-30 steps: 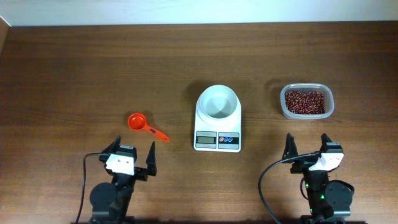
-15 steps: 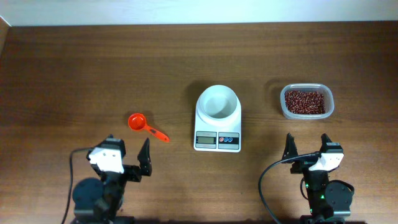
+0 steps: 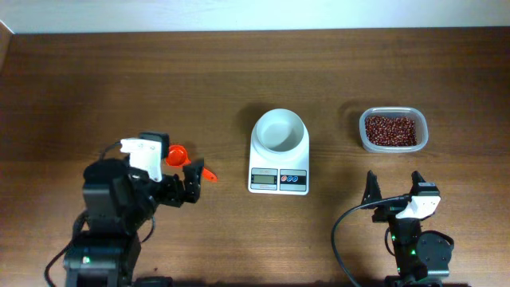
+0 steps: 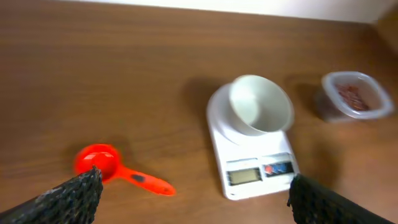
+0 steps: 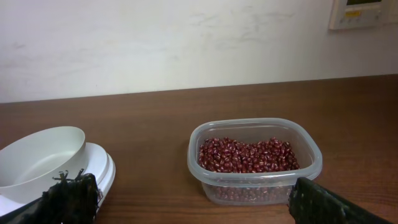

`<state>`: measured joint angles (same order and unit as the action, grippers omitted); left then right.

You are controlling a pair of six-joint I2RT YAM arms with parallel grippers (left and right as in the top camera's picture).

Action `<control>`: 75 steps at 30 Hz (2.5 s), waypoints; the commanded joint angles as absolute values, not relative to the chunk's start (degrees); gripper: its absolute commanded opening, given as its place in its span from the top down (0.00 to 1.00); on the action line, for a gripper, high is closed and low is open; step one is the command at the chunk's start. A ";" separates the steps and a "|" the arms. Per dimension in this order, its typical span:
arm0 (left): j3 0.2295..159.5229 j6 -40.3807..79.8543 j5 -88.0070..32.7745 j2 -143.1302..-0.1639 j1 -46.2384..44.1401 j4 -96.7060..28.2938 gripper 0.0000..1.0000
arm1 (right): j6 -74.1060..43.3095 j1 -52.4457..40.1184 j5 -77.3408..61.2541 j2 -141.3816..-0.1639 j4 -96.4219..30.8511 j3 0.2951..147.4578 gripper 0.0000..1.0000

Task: Scoop and weigh 50g on scale
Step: 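Move the left gripper to the orange scoop and grasp its cup, then lift the orange scoop with the left gripper and carry it toward the scale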

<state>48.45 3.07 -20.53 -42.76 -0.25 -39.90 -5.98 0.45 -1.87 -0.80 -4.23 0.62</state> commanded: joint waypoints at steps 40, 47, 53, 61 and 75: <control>49.23 40.36 2.50 -94.96 4.78 -21.28 0.58 | -5.98 0.78 -1.43 -0.36 -4.54 0.32 0.01; 49.21 40.36 0.21 -97.19 4.49 -20.01 0.74 | -5.98 0.78 -1.43 -0.36 -4.54 0.32 0.01; 49.17 40.34 0.43 -101.82 4.12 -19.94 0.80 | -5.98 0.78 -1.43 -0.36 -4.54 0.32 0.01; 49.19 40.32 -0.45 -103.35 4.14 -19.79 1.00 | -5.98 0.78 -1.43 -0.36 -4.54 0.32 0.01; 49.19 40.29 -1.34 -72.58 4.16 -37.21 1.00 | -5.98 0.78 -1.43 -0.36 -4.54 0.32 0.01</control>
<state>49.34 40.36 -1.30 -77.84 4.25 -35.68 -5.98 0.45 -1.69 -0.80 -4.23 0.62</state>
